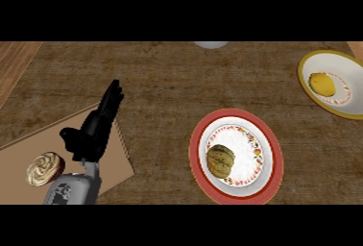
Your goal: Pick the lemon from the plate and place it in the bowl
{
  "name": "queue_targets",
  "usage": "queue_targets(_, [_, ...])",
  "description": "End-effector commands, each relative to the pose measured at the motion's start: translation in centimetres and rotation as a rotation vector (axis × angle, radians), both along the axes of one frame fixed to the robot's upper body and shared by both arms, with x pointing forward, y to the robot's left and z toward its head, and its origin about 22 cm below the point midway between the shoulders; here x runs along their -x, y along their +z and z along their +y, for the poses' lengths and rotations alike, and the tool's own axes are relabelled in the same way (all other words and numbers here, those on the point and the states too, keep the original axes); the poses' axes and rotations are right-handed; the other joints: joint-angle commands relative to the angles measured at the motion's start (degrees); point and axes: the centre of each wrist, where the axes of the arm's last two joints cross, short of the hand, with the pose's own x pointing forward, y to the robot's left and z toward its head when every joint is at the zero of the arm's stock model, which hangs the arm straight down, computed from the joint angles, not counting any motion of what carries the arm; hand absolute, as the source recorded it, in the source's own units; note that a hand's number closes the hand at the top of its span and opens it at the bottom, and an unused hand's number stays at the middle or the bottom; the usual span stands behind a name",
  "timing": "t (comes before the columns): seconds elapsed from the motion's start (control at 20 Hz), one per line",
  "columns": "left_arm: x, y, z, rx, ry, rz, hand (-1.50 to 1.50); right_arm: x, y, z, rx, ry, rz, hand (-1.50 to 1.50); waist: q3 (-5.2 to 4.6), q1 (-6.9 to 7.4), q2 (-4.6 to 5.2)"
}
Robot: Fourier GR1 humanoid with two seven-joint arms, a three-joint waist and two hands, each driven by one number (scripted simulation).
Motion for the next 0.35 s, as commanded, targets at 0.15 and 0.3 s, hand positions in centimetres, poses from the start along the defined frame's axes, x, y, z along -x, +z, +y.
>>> queue_targets(0.15, [0.2, 0.0, 1.4, 0.002, 0.007, -0.012, 0.00, 2.2, -1.4, -1.5, -0.095, 0.159, -0.024, -1.50, 0.15, 0.14, 0.10])
queue_targets(0.3, [0.5, -0.1, 0.7, -0.012, -0.001, 0.004, 0.00, 3.2, -1.8, -2.1, -0.099, 0.169, -0.030, -1.50, 0.11, -0.55, -0.36])
